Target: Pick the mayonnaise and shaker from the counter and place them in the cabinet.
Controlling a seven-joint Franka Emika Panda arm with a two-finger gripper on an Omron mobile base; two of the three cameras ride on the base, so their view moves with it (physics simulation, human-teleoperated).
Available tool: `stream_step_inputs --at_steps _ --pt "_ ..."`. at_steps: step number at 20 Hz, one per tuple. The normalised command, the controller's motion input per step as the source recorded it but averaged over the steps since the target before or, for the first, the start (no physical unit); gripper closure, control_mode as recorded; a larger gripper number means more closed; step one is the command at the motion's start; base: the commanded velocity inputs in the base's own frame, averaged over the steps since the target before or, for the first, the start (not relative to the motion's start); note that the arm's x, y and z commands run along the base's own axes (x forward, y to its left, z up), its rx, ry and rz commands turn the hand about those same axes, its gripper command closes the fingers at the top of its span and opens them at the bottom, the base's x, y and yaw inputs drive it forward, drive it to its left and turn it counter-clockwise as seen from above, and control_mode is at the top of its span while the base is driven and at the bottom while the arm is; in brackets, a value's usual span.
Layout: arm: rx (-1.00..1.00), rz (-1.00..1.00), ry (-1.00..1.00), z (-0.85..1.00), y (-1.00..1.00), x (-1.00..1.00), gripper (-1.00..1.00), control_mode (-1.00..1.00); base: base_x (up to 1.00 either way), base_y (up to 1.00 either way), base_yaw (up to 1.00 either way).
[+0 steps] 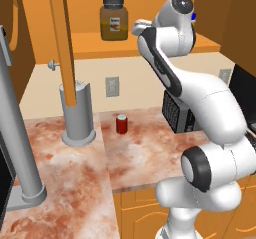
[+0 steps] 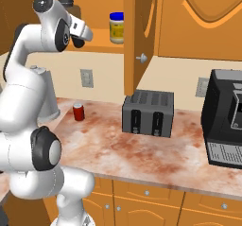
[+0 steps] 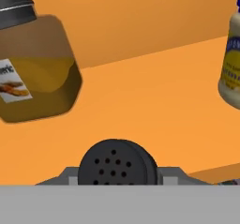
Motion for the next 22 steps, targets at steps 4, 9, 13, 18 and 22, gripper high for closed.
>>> stream_step_inputs --at_steps 4,9,13,18,22 --pt "0.0 0.0 0.0 -0.19 0.0 0.38 1.0 -1.0 0.0 0.0 0.0" --pt "0.0 0.0 0.0 -0.1 0.0 0.37 1.0 -1.0 0.0 0.0 0.0" --pt "0.0 0.0 0.0 -0.16 0.0 0.31 1.0 -1.0 0.0 0.0 0.0" --pt "0.0 0.0 0.0 -0.3 0.0 0.26 1.0 -1.0 0.0 0.0 0.0" --pt "0.0 0.0 0.0 -0.28 0.0 0.25 1.0 -1.0 0.0 0.0 0.0"
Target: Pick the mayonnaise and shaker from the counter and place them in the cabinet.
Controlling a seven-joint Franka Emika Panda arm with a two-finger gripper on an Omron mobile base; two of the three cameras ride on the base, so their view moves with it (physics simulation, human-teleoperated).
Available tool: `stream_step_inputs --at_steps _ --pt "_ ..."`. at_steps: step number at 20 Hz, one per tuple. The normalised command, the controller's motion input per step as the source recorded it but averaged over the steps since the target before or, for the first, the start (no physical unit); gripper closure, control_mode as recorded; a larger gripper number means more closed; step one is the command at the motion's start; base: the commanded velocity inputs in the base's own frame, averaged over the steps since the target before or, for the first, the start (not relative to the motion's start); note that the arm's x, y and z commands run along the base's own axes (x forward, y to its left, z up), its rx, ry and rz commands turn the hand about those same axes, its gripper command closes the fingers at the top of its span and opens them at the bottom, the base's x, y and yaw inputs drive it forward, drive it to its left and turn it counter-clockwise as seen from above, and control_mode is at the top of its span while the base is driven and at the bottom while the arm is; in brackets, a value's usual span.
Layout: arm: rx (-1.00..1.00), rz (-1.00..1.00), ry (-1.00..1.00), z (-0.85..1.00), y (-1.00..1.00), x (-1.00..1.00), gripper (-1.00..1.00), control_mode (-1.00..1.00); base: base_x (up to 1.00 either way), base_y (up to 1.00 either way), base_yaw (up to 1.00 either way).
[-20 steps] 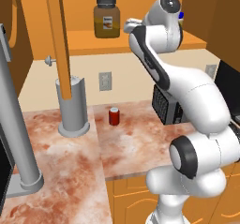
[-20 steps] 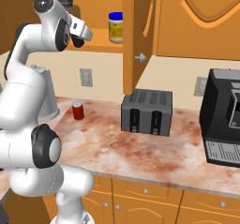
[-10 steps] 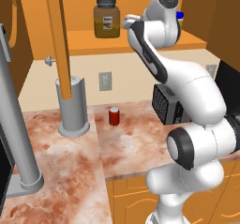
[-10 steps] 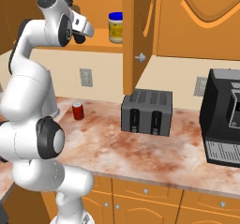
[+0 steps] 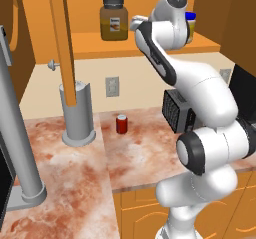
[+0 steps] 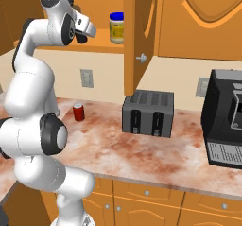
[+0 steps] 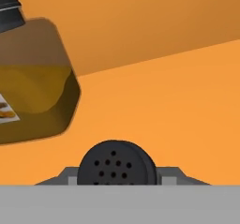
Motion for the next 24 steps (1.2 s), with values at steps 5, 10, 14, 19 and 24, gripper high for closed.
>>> stream_step_inputs --at_steps 5,10,14,19,24 --pt "0.0 0.0 0.0 -0.19 0.0 0.31 1.0 -1.0 0.0 0.0 0.0" --pt "0.0 0.0 -0.01 -0.13 0.0 0.32 1.0 -1.0 0.0 0.0 0.0" --pt "0.0 0.0 0.0 -0.3 0.0 0.33 -1.0 -1.0 0.0 0.0 0.0" --pt "0.0 0.0 0.0 -0.46 0.0 0.22 -1.0 -1.0 0.0 0.0 0.0" --pt "0.0 0.0 0.0 -0.37 0.0 0.11 -1.0 -1.0 0.0 0.0 0.0"
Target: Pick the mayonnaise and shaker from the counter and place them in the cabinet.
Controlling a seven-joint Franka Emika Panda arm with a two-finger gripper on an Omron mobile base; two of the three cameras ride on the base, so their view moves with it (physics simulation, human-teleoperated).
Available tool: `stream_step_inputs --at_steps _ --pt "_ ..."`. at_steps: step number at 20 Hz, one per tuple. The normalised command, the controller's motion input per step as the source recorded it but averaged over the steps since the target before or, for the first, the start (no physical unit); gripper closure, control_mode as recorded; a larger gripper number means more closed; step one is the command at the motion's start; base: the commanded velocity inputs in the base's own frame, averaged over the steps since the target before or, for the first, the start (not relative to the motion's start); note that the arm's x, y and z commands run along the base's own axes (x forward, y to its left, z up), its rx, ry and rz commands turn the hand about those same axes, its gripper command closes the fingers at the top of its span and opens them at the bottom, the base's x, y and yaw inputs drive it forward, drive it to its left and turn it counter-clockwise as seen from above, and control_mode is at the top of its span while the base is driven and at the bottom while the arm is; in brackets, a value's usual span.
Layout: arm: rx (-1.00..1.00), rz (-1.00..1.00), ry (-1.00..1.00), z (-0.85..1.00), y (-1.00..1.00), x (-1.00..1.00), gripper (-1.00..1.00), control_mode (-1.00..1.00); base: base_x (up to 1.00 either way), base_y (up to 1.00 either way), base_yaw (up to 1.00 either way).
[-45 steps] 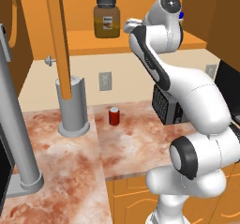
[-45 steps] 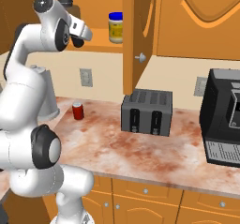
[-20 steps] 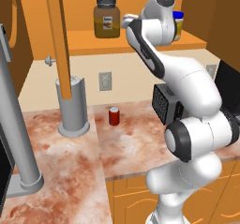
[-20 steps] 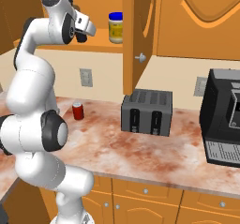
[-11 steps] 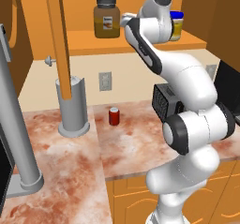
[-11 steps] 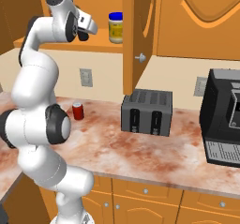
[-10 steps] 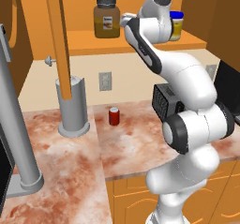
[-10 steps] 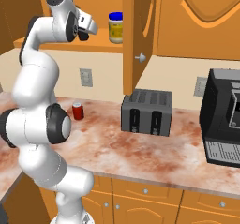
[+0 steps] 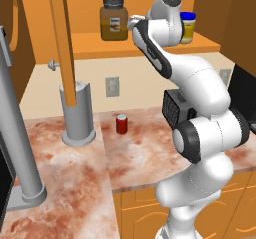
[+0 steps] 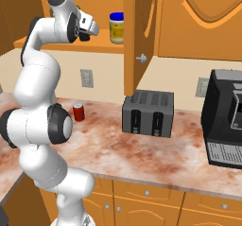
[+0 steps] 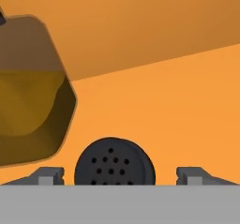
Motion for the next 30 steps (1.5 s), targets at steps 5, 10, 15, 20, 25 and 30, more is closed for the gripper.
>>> stream_step_inputs --at_steps 5,10,15,20,25,30 --pt "0.0 0.0 0.0 -0.29 0.0 0.15 -1.0 -1.0 0.0 0.0 0.0" --pt "0.0 0.0 -0.01 -0.2 -0.01 0.39 -1.0 -1.0 0.0 0.0 0.0" --pt "0.0 0.0 -0.03 -0.11 -0.02 0.29 -1.0 -1.0 0.0 0.0 0.0" --pt "0.0 0.0 -0.09 0.0 0.0 -0.13 -1.0 -1.0 0.0 0.0 0.0" --pt "0.0 0.0 -0.11 0.0 0.0 -0.43 -1.0 -1.0 0.0 0.0 0.0" --pt "0.0 0.0 -0.13 0.0 0.0 -1.0 -1.0 -1.0 0.0 0.0 0.0"
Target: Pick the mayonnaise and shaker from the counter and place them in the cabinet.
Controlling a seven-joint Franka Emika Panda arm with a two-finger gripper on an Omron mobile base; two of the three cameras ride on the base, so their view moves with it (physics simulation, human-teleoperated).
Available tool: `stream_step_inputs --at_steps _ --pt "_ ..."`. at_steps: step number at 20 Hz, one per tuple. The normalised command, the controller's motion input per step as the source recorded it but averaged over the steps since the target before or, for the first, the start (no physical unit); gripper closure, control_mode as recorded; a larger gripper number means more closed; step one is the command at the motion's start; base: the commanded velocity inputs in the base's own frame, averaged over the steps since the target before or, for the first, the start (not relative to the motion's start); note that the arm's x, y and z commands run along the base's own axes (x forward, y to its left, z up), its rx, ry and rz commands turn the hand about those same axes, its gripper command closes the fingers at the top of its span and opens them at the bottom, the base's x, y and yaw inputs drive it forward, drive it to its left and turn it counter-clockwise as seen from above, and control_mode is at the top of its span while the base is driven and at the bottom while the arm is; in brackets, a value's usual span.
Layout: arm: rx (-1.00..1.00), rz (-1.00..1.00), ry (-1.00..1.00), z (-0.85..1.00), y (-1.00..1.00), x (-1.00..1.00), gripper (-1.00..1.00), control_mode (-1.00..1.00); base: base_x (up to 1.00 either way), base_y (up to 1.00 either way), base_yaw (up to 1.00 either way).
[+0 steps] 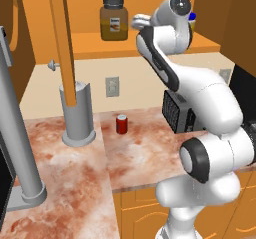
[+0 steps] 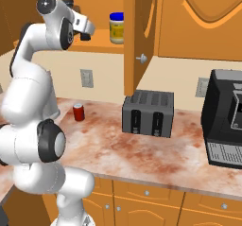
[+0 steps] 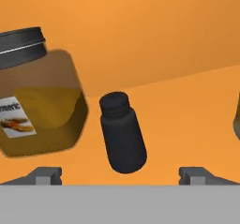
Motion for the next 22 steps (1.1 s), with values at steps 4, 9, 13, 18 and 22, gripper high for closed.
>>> stream_step_inputs --at_steps 4,9,13,18,22 --pt "0.0 0.02 -0.12 0.0 0.0 -1.0 -1.0 -1.0 0.0 0.0 0.0" --pt "0.0 0.01 -0.06 -0.17 0.0 -1.0 -1.0 -1.0 0.0 0.0 0.0" --pt "0.0 0.0 0.0 -0.56 0.0 -0.99 -1.0 -1.0 0.0 0.0 0.0" --pt "-0.01 0.0 0.01 -0.83 0.0 -0.79 -1.0 -1.0 0.0 0.0 0.0" --pt "0.0 0.02 0.09 -1.0 0.0 -0.47 -1.0 -1.0 0.0 0.0 0.0"
